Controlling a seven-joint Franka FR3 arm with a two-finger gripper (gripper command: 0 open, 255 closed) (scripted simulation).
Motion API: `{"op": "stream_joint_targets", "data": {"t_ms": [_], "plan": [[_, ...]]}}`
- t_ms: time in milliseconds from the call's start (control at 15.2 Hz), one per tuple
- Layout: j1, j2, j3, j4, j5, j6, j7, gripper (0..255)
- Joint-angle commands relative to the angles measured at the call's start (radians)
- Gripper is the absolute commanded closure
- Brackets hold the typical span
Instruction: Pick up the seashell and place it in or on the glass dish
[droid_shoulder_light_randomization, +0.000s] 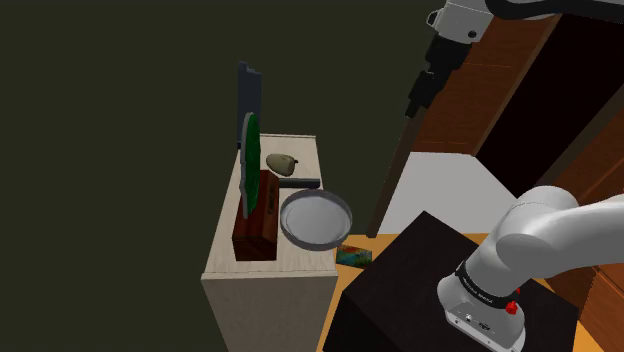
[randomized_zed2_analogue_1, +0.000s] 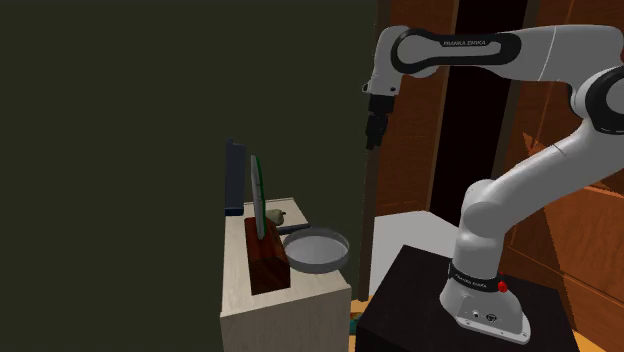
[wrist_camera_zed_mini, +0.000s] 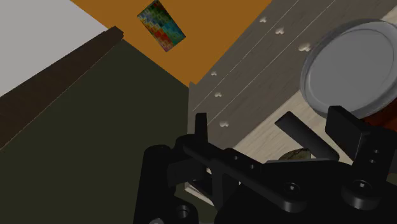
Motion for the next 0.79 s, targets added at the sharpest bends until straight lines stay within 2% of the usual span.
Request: {"op": "stream_joint_targets", "data": {"t_ms": [0,726], "plan": [[0.000,0.000,0.000,0.000,0.000,0.000,0.000,0],[0.036,0.315,0.078,0.020,0.062,0.317,0.072,0]]}}
